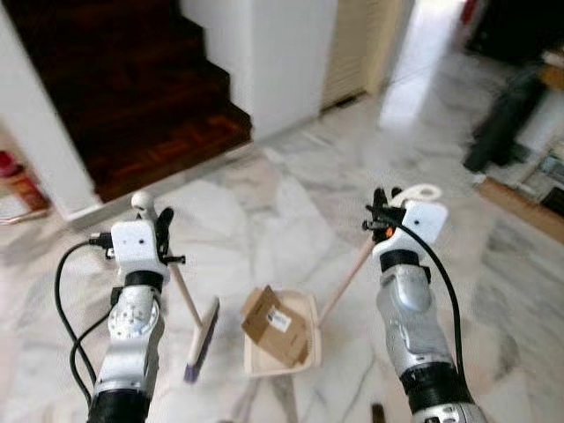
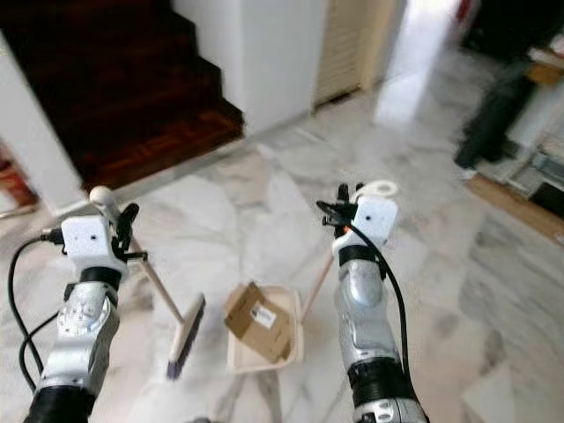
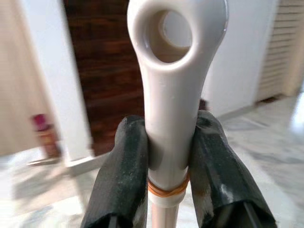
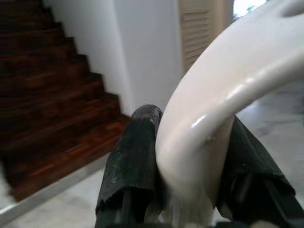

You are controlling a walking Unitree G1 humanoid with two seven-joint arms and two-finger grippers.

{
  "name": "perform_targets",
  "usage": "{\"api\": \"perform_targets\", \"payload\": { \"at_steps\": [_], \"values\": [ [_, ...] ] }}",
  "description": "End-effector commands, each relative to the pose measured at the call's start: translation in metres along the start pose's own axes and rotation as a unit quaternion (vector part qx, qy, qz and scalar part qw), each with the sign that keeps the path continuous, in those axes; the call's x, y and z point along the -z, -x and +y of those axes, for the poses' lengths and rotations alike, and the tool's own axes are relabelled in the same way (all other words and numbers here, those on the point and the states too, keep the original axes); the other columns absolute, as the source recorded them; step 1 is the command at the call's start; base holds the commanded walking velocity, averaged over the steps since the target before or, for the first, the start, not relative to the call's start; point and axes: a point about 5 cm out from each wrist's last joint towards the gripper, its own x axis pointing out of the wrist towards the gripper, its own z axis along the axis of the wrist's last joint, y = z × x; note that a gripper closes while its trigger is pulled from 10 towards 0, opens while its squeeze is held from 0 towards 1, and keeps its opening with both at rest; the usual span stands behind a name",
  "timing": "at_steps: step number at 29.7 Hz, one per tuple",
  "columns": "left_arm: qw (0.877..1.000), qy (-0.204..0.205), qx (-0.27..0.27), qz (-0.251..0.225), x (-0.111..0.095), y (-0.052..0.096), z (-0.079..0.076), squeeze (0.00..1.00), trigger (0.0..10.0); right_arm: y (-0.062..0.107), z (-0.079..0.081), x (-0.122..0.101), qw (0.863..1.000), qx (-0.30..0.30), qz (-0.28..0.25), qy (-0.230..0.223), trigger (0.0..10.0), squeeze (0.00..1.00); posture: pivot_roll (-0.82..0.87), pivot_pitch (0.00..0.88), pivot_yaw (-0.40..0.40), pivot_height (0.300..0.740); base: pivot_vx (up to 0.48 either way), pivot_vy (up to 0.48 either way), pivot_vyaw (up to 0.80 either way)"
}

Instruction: Sweep floor

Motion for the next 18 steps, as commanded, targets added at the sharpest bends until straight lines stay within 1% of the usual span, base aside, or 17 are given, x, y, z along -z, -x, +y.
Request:
{"api": "perform_targets", "payload": {
  "at_steps": [1,18],
  "values": [
    [1.0,-0.003,0.004,-0.028,-0.0118,-0.0035,-0.0033,0.0,10.0,-0.0049,-0.0015,-0.0157,0.999,0.009,-0.037,-0.019,10.0,0.0,0.02,0.002,-0.042,0.74,0.0,0.0,0.0],
    [1.0,0.004,0.006,-0.029,-0.0104,-0.0022,-0.0057,0.0,10.0,-0.0046,-0.0014,-0.0132,0.999,0.002,-0.03,-0.017,10.0,0.0,0.02,0.0,-0.044,0.74,0.0,0.0,0.0]
  ]
}}
